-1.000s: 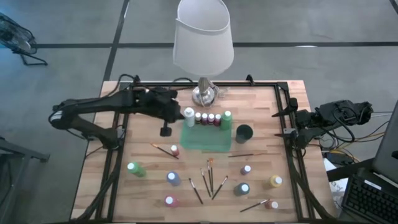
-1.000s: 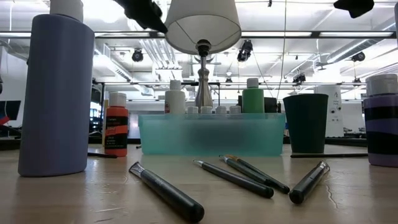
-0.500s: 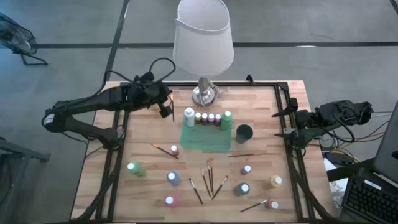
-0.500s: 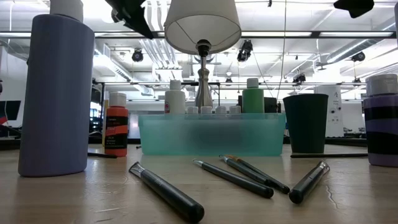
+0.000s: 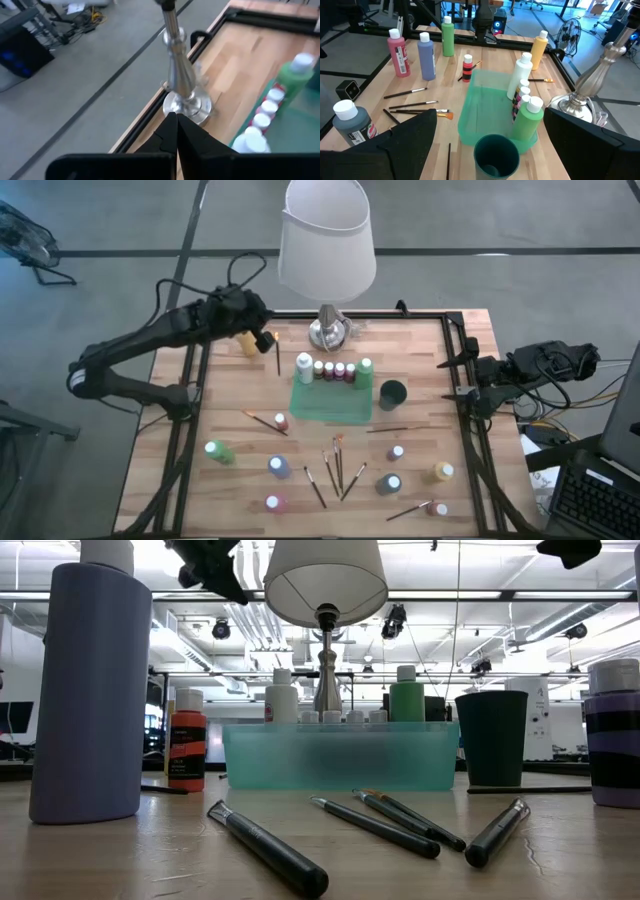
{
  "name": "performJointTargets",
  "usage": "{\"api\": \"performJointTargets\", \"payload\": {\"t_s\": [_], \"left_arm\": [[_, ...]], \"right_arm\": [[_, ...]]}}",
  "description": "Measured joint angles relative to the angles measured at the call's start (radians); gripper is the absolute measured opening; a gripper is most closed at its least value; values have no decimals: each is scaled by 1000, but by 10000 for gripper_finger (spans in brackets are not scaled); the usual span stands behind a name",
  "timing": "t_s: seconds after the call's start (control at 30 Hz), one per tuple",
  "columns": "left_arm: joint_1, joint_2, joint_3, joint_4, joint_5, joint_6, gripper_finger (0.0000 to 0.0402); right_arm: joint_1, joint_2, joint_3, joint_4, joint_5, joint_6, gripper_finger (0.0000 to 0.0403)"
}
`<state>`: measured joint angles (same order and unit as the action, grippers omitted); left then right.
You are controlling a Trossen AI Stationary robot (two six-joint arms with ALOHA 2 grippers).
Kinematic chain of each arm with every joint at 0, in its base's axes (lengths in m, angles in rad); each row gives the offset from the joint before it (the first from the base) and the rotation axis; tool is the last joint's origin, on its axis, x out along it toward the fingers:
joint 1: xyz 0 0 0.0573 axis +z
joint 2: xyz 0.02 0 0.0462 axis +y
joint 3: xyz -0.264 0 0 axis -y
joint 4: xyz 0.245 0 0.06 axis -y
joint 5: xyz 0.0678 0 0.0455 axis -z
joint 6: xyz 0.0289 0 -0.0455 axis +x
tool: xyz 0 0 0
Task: Pick & Place Paint Supplies
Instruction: Put the yellow paint bottle into the green bin
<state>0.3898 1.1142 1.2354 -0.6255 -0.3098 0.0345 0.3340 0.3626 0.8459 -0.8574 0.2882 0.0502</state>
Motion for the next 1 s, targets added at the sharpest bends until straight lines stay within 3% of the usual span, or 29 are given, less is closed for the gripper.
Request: {"api": "performJointTargets", "payload": {"t_s": [0.17, 0.43, 0.73, 0.9, 1.0], "left_arm": [[19, -23, 0, 36, 70, 1, 4], [21, -89, -6, 105, 101, -4, 3], [21, -228, -166, 367, 299, -13, 3], [21, -316, -244, 421, 312, -13, 2], [21, -371, -293, 435, 256, -3, 3]], "right_arm": [[0, 0, 0, 0, 0, 1, 364], [0, 0, 0, 0, 0, 0, 364], [0, 0, 0, 0, 0, -1, 364], [0, 0, 0, 0, 0, 0, 364], [0, 0, 0, 0, 0, -1, 364]]}}
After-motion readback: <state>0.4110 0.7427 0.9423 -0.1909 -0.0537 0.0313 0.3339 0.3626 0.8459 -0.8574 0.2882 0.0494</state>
